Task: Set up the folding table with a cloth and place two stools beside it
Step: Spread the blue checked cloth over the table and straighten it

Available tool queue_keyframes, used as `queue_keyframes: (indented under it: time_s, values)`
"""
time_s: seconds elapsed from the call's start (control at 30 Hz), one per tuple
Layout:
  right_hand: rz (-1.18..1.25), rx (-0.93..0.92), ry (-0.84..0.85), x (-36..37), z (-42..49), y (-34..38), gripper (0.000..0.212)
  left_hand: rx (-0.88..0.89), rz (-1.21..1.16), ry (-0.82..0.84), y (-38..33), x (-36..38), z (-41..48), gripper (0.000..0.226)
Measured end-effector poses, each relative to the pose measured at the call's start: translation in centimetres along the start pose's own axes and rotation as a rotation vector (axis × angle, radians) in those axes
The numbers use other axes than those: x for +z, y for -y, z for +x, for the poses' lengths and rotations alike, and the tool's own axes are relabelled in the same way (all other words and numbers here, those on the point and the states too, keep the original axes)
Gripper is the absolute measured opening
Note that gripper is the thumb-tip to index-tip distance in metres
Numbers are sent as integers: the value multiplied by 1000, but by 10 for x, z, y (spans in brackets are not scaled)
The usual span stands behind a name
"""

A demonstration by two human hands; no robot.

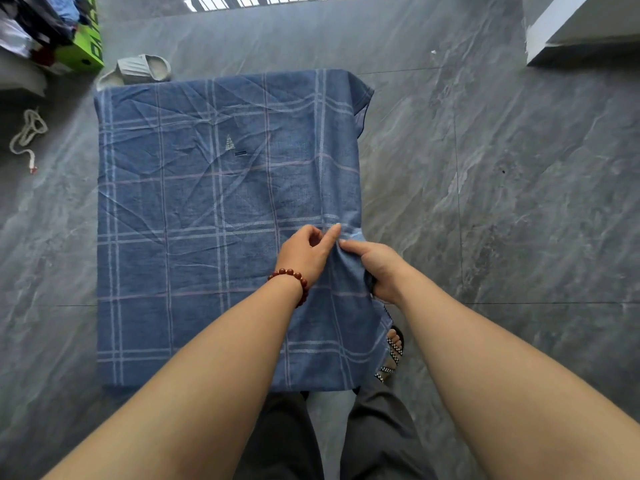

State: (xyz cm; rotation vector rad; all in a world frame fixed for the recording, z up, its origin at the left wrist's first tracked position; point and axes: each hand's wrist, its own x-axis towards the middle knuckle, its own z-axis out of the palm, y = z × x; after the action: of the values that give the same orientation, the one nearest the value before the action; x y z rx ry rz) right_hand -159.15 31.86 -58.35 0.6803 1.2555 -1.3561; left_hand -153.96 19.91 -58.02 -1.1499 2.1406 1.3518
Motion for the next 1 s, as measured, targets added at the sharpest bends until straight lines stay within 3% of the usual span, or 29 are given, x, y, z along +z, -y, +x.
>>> queue_keyframes:
  time_s: [0.13, 0.33, 0.43, 0.5, 0.6, 0.67, 0.8, 0.93, 1.0]
  values:
    - [37, -154, -57, -3, -2, 0, 3, 71, 73, -30, -6, 0, -2, 24]
    - [-5, -254, -182, -4, -6, 5, 7, 61, 119, -81, -15, 6, -5, 20]
    - [4, -218, -187, -5, -7, 10, 23, 63, 70, -161, -19, 10, -9, 25]
    - [143, -135, -85, -6, -9, 14, 38, 122, 82, -220, -23, 10, -12, 30]
    - [277, -95, -66, -6, -8, 19, 33, 154, 83, -207, -32, 9, -11, 17]
    - [175, -68, -83, -2, -10, 20, 25, 110, 46, -200, -37, 11, -8, 4]
    - [100, -50, 30, 2, -15, 26, 26, 1, 25, -203, -47, 15, 1, 46]
    - [40, -60, 54, -9, -16, 33, 49, -28, 162, -133, -49, 10, 14, 26]
    - [0, -71, -26, -12, -15, 37, 47, -13, 171, -96, -51, 6, 19, 23]
